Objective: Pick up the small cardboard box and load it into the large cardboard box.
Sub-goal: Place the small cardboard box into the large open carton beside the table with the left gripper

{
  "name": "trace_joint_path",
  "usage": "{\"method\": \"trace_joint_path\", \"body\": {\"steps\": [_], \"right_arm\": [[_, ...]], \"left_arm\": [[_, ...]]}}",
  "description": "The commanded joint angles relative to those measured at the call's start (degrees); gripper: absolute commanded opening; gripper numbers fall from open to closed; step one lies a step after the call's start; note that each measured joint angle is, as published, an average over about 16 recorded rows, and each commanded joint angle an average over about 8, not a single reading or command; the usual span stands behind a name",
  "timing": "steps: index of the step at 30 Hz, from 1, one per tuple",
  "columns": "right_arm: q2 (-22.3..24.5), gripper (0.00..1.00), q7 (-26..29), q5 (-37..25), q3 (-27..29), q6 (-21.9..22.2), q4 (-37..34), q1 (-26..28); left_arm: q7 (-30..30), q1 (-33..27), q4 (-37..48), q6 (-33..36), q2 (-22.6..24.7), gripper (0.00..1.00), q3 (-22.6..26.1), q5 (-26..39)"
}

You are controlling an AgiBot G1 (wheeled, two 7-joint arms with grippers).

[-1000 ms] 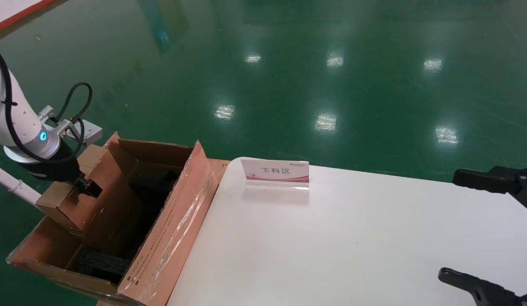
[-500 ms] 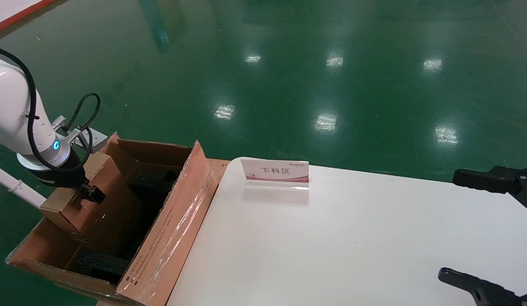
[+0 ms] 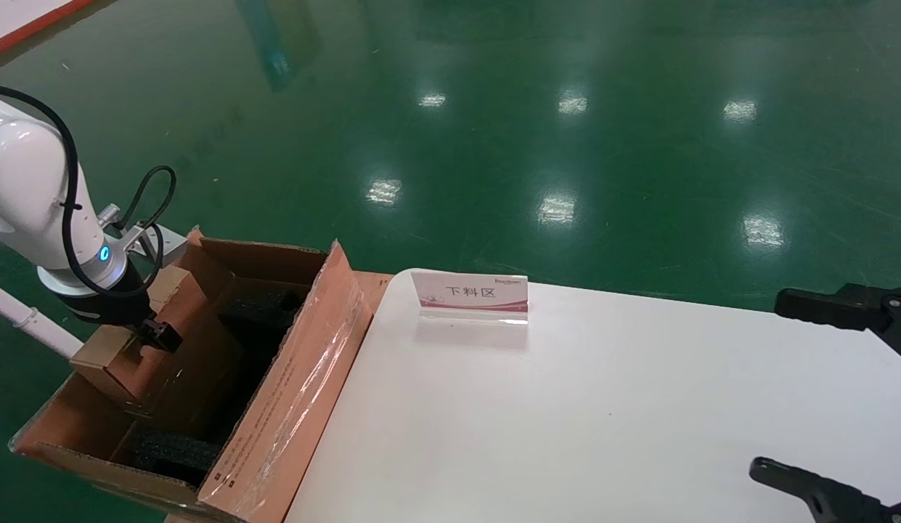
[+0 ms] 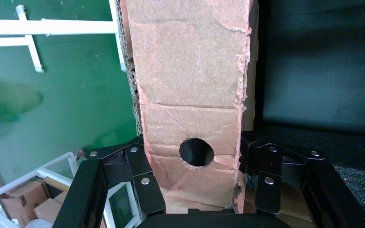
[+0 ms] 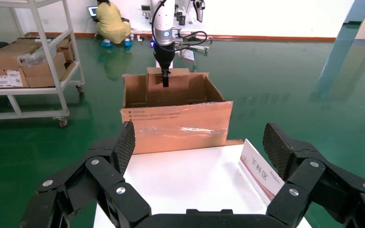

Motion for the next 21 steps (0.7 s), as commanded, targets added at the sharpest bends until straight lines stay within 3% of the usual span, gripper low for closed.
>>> {"method": "trace_joint_path", "body": {"steps": [1,21], "right_arm": [[0.0,1.00,0.0,0.0,0.0,0.0,0.0,0.0],[0.0,1.00,0.0,0.0,0.0,0.0,0.0,0.0]], "left_arm": [[0.0,0.1,0.1,0.0,0.0,1.00,0.0,0.0],[0.0,-0.3,-0.3,0.2,-0.1,1.00,0.1,0.0]]}}
